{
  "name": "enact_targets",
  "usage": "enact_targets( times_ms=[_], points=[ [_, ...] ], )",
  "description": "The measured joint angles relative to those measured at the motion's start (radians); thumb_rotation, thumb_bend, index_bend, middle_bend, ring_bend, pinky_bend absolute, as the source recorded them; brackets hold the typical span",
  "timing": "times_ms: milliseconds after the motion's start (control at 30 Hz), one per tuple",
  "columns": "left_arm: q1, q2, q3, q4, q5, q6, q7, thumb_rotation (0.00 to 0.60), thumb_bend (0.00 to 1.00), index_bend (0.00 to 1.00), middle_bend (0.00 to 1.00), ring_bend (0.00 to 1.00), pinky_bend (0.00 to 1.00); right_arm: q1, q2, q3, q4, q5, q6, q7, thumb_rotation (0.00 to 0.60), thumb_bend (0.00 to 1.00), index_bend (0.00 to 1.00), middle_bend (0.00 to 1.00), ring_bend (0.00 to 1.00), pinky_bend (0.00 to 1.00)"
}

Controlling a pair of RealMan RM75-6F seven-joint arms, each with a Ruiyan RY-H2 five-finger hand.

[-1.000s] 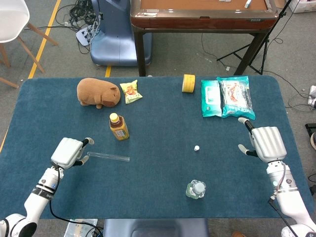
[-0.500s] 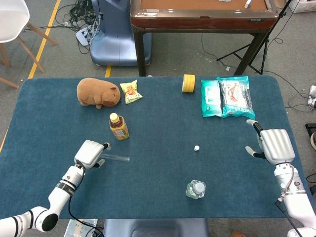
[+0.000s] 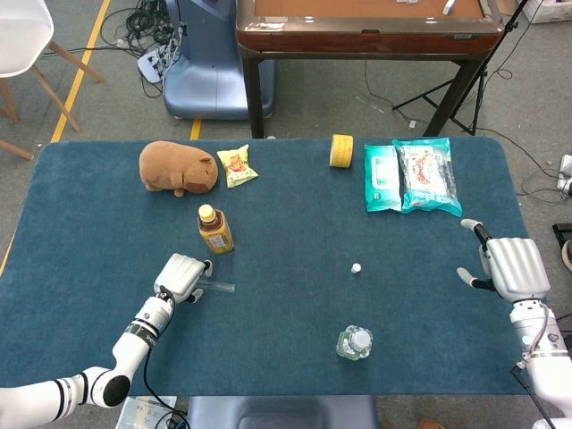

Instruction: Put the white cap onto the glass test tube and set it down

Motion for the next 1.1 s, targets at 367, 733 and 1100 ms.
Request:
enact_targets(
  times_ms=[367, 733, 1100],
  points=[
    [-0.017, -0.014, 0.016, 0.033, -0.074, 0.0, 0.02, 0.6, 0.26, 0.46, 0.89, 0.91, 0.96, -0.01, 0.004, 0.014, 0.002, -0.004, -0.016, 0.006, 0.6, 0.18, 0.23, 0.83, 0.94, 1.0],
    [-0.035, -0.026, 0.027, 0.055, -0.1, -0.006, 0.01, 0.6, 0.26, 0.48, 0.89, 0.91, 0.96, -0.022, 0.007, 0.022, -0.003, -0.007, -0.018, 0.006, 0.6, 0.18, 0.23, 0.84, 0.95, 1.0],
    [-0.045, -0.029, 0.036, 0.066, -0.123, -0.011, -0.003, 0.6, 0.31, 0.51, 0.9, 0.91, 0.96, -0.034, 0.009, 0.03, -0.001, -0.008, -0.018, 0.015, 0.6, 0.18, 0.23, 0.84, 0.95, 1.0]
  ],
)
